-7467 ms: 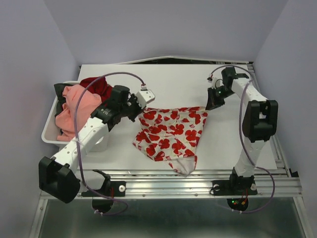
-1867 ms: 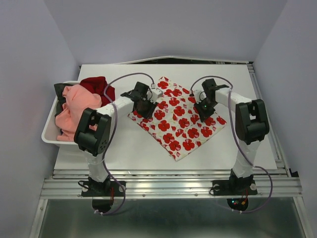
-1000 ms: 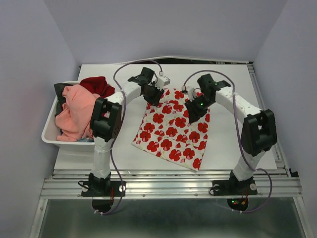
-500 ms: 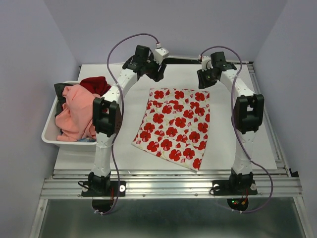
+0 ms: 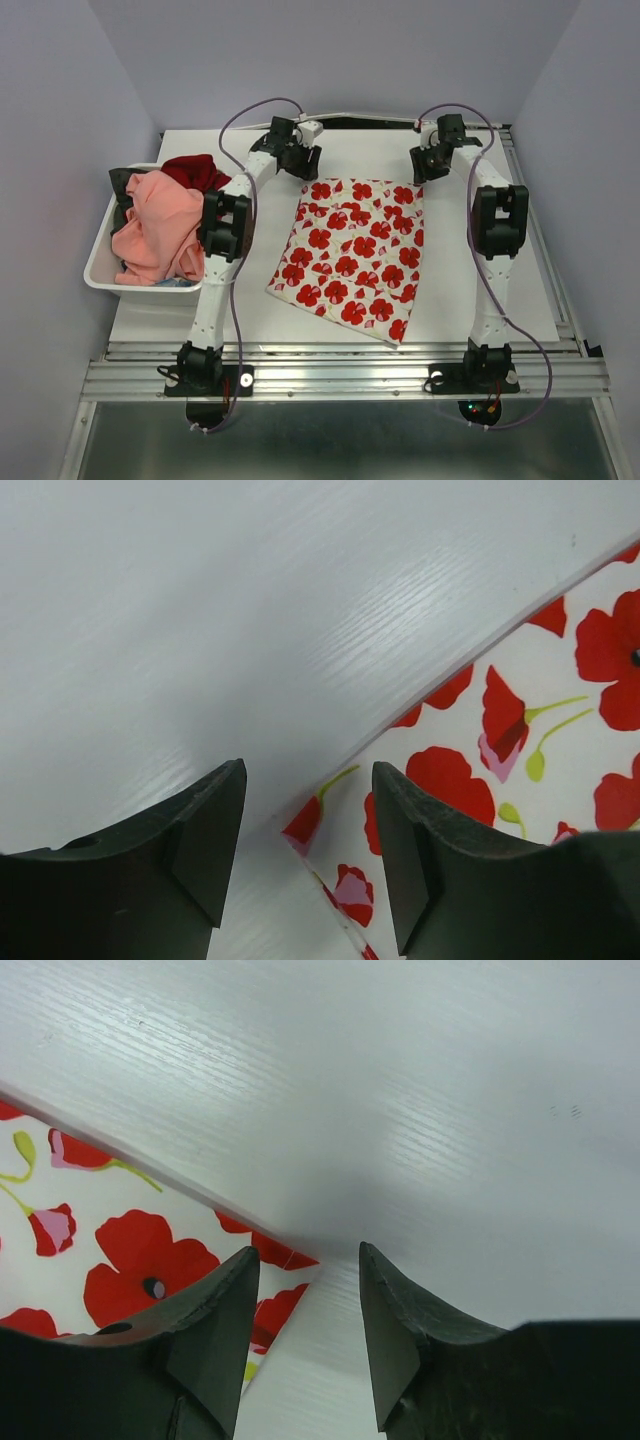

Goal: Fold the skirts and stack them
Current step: Fold the skirt

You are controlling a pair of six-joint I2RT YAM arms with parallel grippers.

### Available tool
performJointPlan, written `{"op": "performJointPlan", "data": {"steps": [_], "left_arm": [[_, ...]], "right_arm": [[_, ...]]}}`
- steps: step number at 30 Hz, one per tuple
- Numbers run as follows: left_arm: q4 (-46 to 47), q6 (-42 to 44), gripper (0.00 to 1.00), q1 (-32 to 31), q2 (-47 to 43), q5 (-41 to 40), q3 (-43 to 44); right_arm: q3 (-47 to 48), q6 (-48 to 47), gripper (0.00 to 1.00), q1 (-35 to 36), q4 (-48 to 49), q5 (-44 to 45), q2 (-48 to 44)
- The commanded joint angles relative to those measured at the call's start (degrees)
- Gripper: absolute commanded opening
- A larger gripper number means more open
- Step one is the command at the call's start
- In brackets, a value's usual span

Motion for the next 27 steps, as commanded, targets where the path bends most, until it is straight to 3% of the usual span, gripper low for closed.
{"op": "performJointPlan", "data": {"steps": [1,6,10,18,26,27], "left_arm": [[0.28,-0.76,0.63,1.04,-1.04,1.23,2.53],[-1.92,-0.23,0.57,1.83,-0.77,2.29,1.12],[-4.47,1.44,0.43,1.74,-0.86,2.29,0.51],[-9.13,4.6,0.4,1.66,-0.77,4.84,-1.16],[-8.08,6.36,0.14,1.83,-3.76,2.47,-6.61],[-8.86,6.88,0.07,1.83,-3.67,2.29,-6.01]], "right_arm": [[-0.54,-2.67,0.51,0.2,2.67,-0.63,-0.34],[-0.9,-4.69,0.51,0.2,1.27,-2.3,0.01],[-0.02,-6.45,0.5,0.2,-1.37,-3.35,0.97],[-0.2,-7.42,0.5,-0.33,-3.56,-5.72,1.15],[2.51,-6.81,0.5,-0.86,-4.27,-6.43,0.54],[3.57,-6.11,0.51,-1.64,-4.18,-6.43,0.62]]}}
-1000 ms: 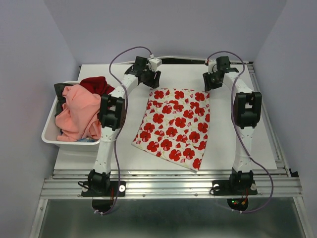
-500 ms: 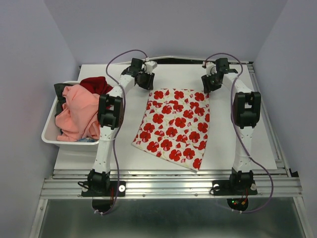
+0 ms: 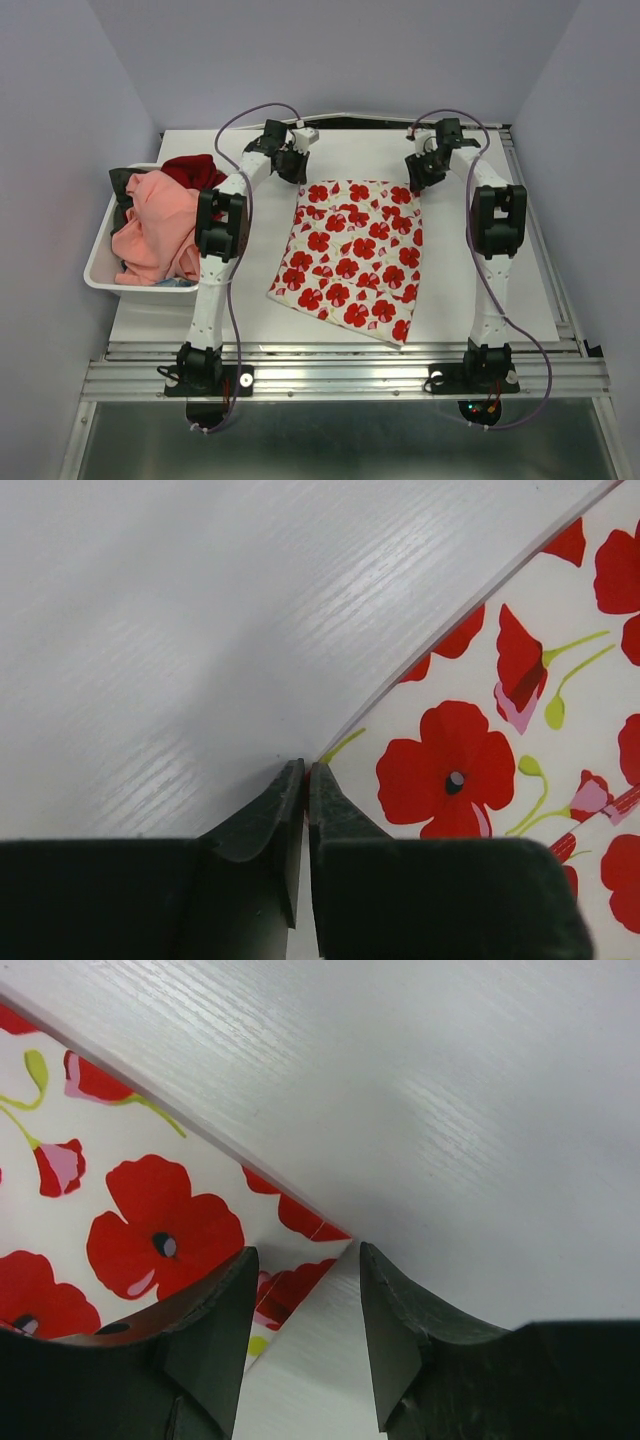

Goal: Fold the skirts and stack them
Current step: Fold the skirt

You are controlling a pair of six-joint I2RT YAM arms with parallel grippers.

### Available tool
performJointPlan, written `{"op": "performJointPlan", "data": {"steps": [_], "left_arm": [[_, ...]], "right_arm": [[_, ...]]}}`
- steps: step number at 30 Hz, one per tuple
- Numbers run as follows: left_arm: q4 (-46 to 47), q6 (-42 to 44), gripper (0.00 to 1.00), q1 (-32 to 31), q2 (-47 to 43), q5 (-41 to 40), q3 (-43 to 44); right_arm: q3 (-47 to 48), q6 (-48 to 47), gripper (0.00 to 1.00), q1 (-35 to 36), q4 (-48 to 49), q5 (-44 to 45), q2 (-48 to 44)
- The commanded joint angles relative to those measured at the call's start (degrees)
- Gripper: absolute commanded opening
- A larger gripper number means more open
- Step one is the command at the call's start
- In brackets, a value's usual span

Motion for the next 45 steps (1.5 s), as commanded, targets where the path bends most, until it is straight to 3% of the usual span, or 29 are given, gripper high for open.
{"op": "performJointPlan", "data": {"steps": [1,5,20,26,33,40,45], "left_arm": [[-5.74,2.45,0.03,0.08,-1.93,-1.29,-1.19],[-6.8,3.68,0.0,0.17,-1.4,-1.38,0.48],[-7.32,4.21,0.0,0.17,-0.69,-1.73,0.92],[-7.5,4.12,0.0,0.17,-0.87,-2.08,1.01],[-7.94,4.3,0.0,0.17,-1.92,-2.08,-0.04],[-8.03,4.39,0.0,0.17,-2.19,-2.17,-0.4],[-7.68,4.39,0.0,0.17,-2.36,-2.26,-0.57]], "right_arm": [[5.17,1.29,0.51,-1.49,-0.4,-1.34,0.23],[9.22,1.9,0.52,-2.11,0.3,-1.95,1.81],[9.4,-0.55,0.52,-2.11,-2.42,-11.09,7.26],[5.63,-4.15,0.4,-2.11,-3.47,-9.42,7.0],[3.07,-7.32,0.38,-2.11,-6.29,-10.03,4.89],[3.16,-8.99,0.43,-2.11,-9.71,-11.09,4.98],[1.58,-10.75,0.28,-2.11,-9.63,-9.08,5.15]]}}
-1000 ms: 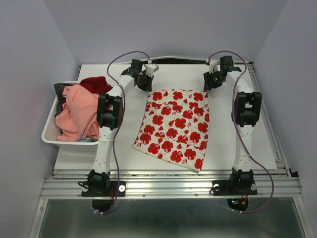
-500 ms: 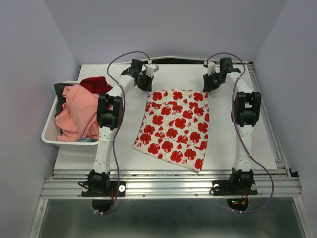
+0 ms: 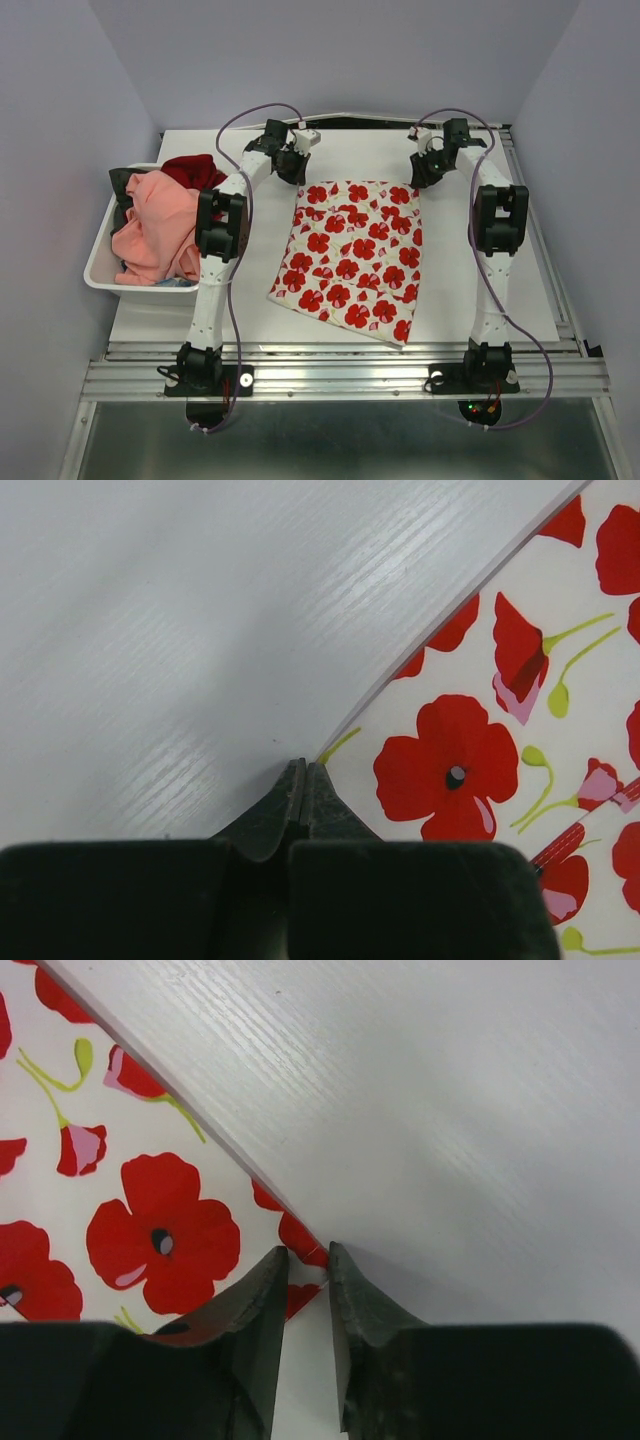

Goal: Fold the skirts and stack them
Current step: Fold the skirt

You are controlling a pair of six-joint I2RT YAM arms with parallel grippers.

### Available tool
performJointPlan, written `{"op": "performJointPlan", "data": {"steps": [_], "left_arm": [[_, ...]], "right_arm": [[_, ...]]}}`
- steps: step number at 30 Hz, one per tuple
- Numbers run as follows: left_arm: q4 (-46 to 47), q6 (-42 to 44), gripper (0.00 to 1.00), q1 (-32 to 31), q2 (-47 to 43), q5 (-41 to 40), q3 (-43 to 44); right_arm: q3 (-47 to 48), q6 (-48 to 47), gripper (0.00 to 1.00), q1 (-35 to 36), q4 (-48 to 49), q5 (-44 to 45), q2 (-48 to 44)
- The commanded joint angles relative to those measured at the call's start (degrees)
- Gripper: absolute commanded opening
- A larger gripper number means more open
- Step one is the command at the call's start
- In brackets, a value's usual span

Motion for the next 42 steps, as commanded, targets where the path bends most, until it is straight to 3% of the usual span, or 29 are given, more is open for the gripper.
{"op": "performJointPlan", "data": {"steps": [1,4,5,17,27,35,42], "left_arm": [[-5.25,0.89,0.0,0.17,-1.86,-1.45,-0.73],[-5.43,1.06,0.0,0.17,-2.03,-1.19,-0.72],[-5.51,1.41,0.0,0.17,-2.38,-0.93,-0.72],[0.02,3.17,0.0,1.05,-9.76,0.13,-0.47],[1.95,7.04,0.0,2.46,-16.08,4.7,0.25],[4.68,13.89,0.0,3.25,-28.74,9.88,-13.28],[0.99,21.62,0.0,3.25,-39.46,12.08,-27.16]], "right_arm": [[-3.8,-1.88,0.18,0.12,-6.42,3.71,0.85],[-4.06,-1.44,0.02,0.12,-5.1,5.38,0.32],[-3.8,-1.09,0.01,0.12,-4.4,5.56,0.06],[2.87,7.61,0.01,0.12,6.32,12.5,-7.32],[6.49,8.23,0.01,0.12,5.63,12.16,-12.59],[-0.01,5.24,0.01,0.12,1.77,7.86,-22.26],[-14.32,2.34,0.01,1.17,-0.7,3.72,-33.49]]}}
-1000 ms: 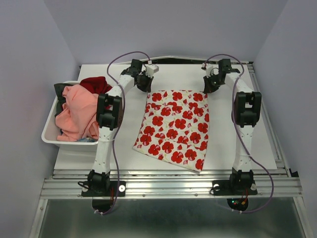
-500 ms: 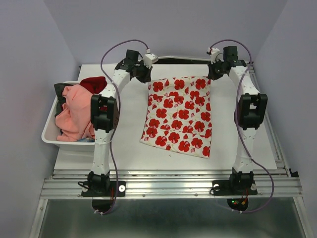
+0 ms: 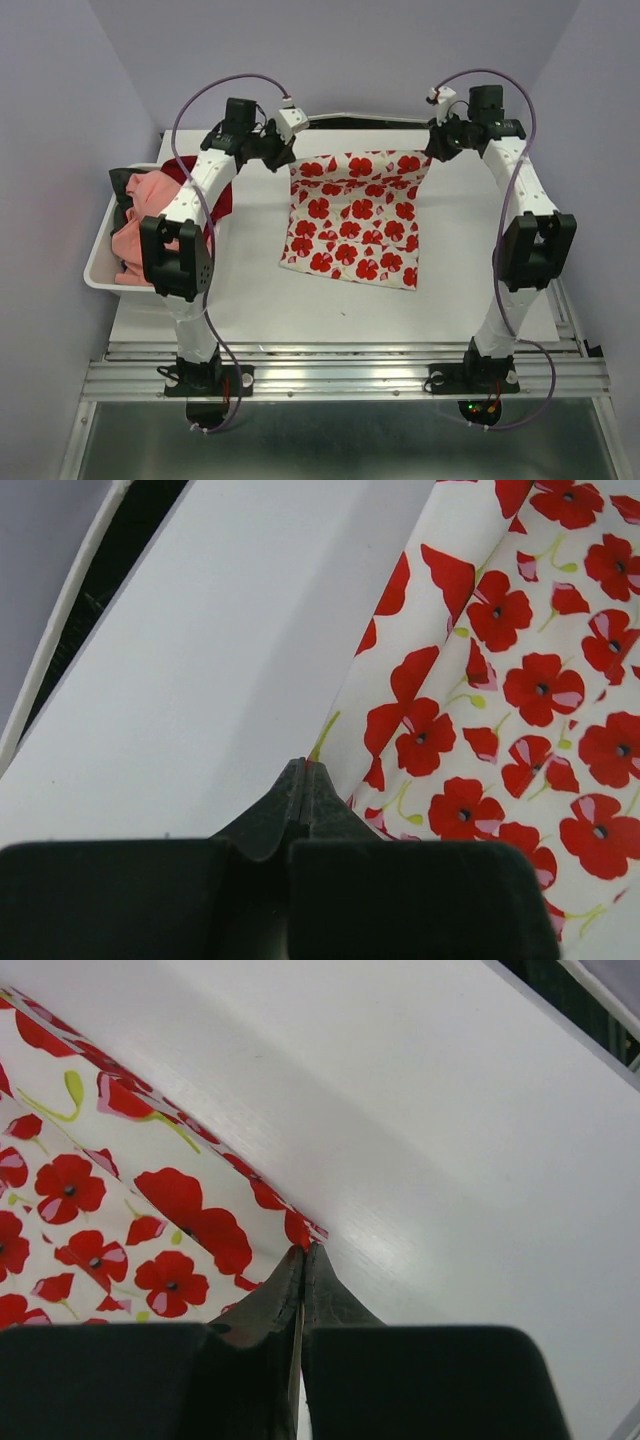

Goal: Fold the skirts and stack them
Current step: Fold the skirt

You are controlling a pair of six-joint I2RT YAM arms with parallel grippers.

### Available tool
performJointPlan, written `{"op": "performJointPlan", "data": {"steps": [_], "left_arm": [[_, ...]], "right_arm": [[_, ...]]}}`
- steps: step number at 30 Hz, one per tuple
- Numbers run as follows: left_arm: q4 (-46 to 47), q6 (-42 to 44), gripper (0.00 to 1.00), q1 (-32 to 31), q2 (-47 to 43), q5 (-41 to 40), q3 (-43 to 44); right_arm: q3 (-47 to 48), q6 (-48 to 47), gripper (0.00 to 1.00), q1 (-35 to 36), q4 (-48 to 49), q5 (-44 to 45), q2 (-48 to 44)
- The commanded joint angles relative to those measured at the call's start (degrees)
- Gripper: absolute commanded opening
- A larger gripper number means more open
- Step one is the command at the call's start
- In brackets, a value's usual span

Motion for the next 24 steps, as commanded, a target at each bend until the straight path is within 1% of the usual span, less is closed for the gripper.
{"op": "performJointPlan", "data": {"steps": [1,4,5,7,8,10,11,12,13,15,19,24], "left_arm": [[-2.79,7.01,0.0,1.13,-7.97,1.55,-7.65],[-1.91,9.2,0.0,1.13,-12.72,1.99,-18.62],[-1.65,10.34,0.0,1.04,-14.82,1.9,-20.66],[-1.21,11.23,0.0,1.13,-16.86,1.81,-26.53],[-1.21,12.28,0.0,1.13,-18.6,1.73,-28.31],[-0.51,12.72,0.0,1.04,-20.28,1.46,-33.83],[0.36,12.81,0.0,0.87,-21.6,1.11,-35.69],[1.07,12.81,0.0,0.6,-22.13,0.68,-39.45],[1.95,12.64,0.0,0.16,-22.57,-0.11,-39.49],[6.15,11.76,0.0,-1.24,-23.02,-2.49,-46.14],[8.37,8.87,0.0,-3.0,-21.26,-4.34,-49.41],[10.74,5.18,0.0,-3.88,-19.68,-5.13,-49.77]], "right_arm": [[-10.28,-3.21,0.01,0.3,-1.6,-1.28,-7.85],[-17.77,-4.0,0.01,1.96,-1.33,-2.52,-12.86],[-22.67,-4.0,0.01,2.58,-0.9,-2.6,-14.18],[-27.62,-3.65,0.01,3.98,0.16,-2.43,-17.77],[-32.08,-3.3,0.01,3.99,1.47,-2.43,-18.93],[-35.97,-3.04,0.01,5.48,2.27,-2.52,-20.69],[-39.47,-2.78,0.01,5.49,3.23,-2.08,-21.91],[-41.16,-2.51,0.01,6.1,3.85,-1.9,-22.27],[-42.92,-2.34,0.01,6.1,4.81,-1.55,-22.63],[-47.49,-1.9,0.01,7.15,8.24,0.64,-22.63],[-50.31,-1.28,0.01,7.16,11.06,1.17,-19.74],[-49.88,0.21,0.01,7.16,12.64,1.44,-18.41]]}}
